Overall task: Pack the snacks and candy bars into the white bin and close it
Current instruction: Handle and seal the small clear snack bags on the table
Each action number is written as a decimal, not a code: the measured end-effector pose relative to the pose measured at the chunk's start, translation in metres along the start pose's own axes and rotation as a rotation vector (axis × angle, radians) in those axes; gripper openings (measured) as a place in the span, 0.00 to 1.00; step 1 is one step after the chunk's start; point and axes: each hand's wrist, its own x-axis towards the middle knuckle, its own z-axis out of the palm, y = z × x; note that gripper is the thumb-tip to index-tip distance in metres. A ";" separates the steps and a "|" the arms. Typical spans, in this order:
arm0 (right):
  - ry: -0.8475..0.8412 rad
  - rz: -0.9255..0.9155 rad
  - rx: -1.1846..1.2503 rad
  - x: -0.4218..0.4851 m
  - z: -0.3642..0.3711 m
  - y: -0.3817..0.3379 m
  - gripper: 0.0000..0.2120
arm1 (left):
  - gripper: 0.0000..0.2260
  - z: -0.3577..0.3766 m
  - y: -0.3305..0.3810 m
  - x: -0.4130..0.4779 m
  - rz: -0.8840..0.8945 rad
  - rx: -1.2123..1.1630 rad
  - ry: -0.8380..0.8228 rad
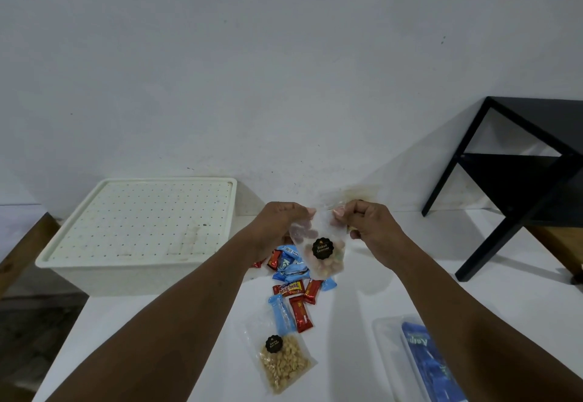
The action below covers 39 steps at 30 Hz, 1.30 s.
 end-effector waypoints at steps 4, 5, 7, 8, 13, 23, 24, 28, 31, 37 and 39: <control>-0.037 -0.001 -0.118 -0.001 -0.003 -0.003 0.03 | 0.13 -0.001 -0.001 0.001 -0.095 -0.003 -0.056; -0.021 0.005 -0.135 0.000 -0.004 -0.001 0.04 | 0.11 0.001 -0.003 0.001 -0.089 0.025 -0.067; 0.017 0.036 -0.132 0.001 -0.003 0.003 0.05 | 0.09 0.006 -0.004 -0.001 -0.054 0.081 -0.052; 0.028 0.054 -0.116 0.001 -0.002 0.005 0.06 | 0.10 0.009 -0.005 -0.001 -0.020 0.134 -0.030; 0.075 0.108 0.076 0.000 0.007 0.013 0.11 | 0.16 0.027 -0.014 0.005 0.163 0.532 0.054; 0.029 0.064 0.126 0.006 -0.009 0.019 0.12 | 0.07 0.036 -0.017 0.015 0.164 0.372 0.098; 0.058 0.060 0.123 0.008 -0.010 0.019 0.11 | 0.07 0.037 -0.016 0.015 0.179 0.359 0.093; 0.245 0.076 0.214 0.018 -0.020 0.024 0.11 | 0.10 0.045 -0.015 0.015 0.252 0.422 0.059; 0.371 0.123 0.308 0.024 -0.036 0.027 0.11 | 0.17 0.047 -0.023 0.013 0.222 0.532 0.034; 0.346 0.280 0.420 0.030 -0.060 0.038 0.09 | 0.17 0.068 -0.056 0.037 0.138 0.615 -0.097; 0.314 0.308 0.400 0.033 -0.069 0.047 0.08 | 0.15 0.083 -0.061 0.053 0.131 0.594 -0.042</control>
